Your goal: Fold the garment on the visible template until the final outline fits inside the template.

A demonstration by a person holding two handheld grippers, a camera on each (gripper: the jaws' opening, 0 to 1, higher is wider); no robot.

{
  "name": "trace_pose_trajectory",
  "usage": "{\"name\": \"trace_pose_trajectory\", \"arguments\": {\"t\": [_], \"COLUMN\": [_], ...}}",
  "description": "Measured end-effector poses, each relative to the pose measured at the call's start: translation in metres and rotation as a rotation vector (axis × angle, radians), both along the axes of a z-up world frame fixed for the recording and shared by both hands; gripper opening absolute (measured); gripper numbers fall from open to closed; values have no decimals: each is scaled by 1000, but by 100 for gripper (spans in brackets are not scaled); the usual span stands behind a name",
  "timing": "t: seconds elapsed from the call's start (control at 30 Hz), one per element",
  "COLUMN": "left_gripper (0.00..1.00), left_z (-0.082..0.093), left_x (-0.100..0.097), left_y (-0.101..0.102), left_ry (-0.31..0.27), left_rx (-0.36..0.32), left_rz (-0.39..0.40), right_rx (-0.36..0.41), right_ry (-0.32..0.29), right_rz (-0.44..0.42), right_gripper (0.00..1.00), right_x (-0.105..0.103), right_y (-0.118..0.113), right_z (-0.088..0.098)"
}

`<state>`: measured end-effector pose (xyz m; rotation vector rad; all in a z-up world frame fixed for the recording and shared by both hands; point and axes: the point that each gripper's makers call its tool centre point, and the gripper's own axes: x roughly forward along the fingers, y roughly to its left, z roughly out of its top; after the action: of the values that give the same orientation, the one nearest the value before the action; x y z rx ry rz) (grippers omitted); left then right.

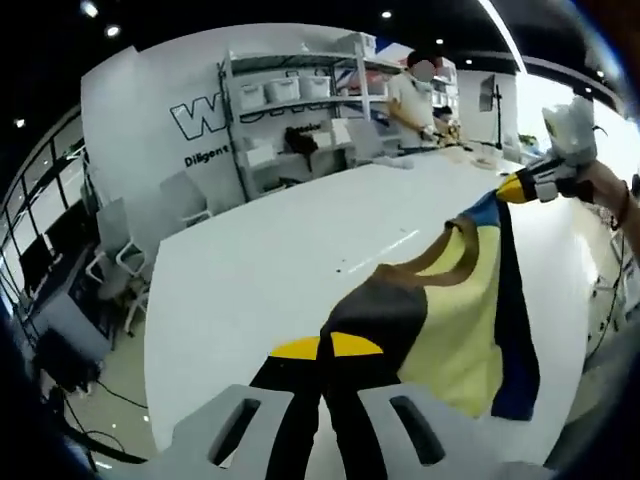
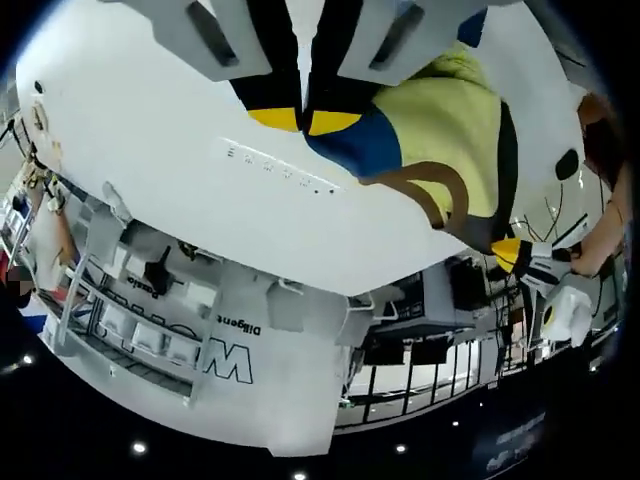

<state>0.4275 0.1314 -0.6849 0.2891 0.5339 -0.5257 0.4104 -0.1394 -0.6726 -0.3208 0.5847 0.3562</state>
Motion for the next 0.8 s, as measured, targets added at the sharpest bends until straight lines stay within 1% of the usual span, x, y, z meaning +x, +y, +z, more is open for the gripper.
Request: {"name": "trace_pose_trajectory", "arguments": {"t": [0.03, 0.07, 0.1, 0.13, 0.17, 0.2, 0.23, 0.3, 0.37, 0.4, 0.43, 0.47, 0.5, 0.53, 0.6, 0.63, 0.67, 0.7, 0.8], "left_gripper": [0, 0, 0, 0, 0, 0, 0, 0, 0, 0, 0, 0, 0, 0, 0, 0, 0, 0, 0], "left_z": [-18, -26, -31, -44, -48, -54, -62, -70, -81, -88, -90, -98, -102, -112, -118, -122, -124, -129, -141], "left_x": [11, 14, 17, 27, 30, 34, 39, 45, 51, 55, 57, 62, 66, 69, 74, 73, 73, 76, 79], "left_y": [2, 2, 3, 5, 5, 5, 7, 8, 9, 9, 8, 5, 4, 3, 0, -1, -1, 0, 2], "left_ry": [49, 79, 88, 106, 114, 126, 143, 154, 177, 194, 201, 220, 222, 255, 260, 284, 296, 313, 339], "left_rx": [-3, -5, -2, 11, 10, 11, 5, 17, 26, 21, 17, 5, 9, 17, 14, 12, 10, 7, 43], "left_rz": [24, 31, 31, 30, 31, 31, 37, 35, 37, 40, 41, 38, 34, 30, 21, 22, 27, 49, 62], "right_rx": [2, -8, -19, -43, -38, -33, -50, -60, -68, -73, -79, -85, -87, -94, -100, -92, -91, -90, -92], "right_ry": [16, 29, 40, 83, 81, 95, 111, 124, 128, 140, 148, 156, 163, 172, 193, 191, 196, 200, 208], "right_rz": [-21, -25, -23, -23, -30, -46, -35, -39, -37, -41, -44, -47, -57, -57, -53, -66, -66, -66, -64], "right_gripper": [0, 0, 0, 0, 0, 0, 0, 0, 0, 0, 0, 0, 0, 0, 0, 0, 0, 0, 0], "right_x": [13, 18, 20, 26, 29, 32, 38, 43, 50, 56, 59, 62, 65, 70, 71, 74, 76, 78, 83], "right_y": [0, -1, -2, -4, -4, -5, -5, -5, -5, -5, -6, -7, -9, -9, -9, -10, -10, -9, -10], "right_z": [-12, -20, -25, -40, -43, -49, -60, -69, -77, -86, -91, -96, -100, -108, -116, -119, -122, -125, -134]}}
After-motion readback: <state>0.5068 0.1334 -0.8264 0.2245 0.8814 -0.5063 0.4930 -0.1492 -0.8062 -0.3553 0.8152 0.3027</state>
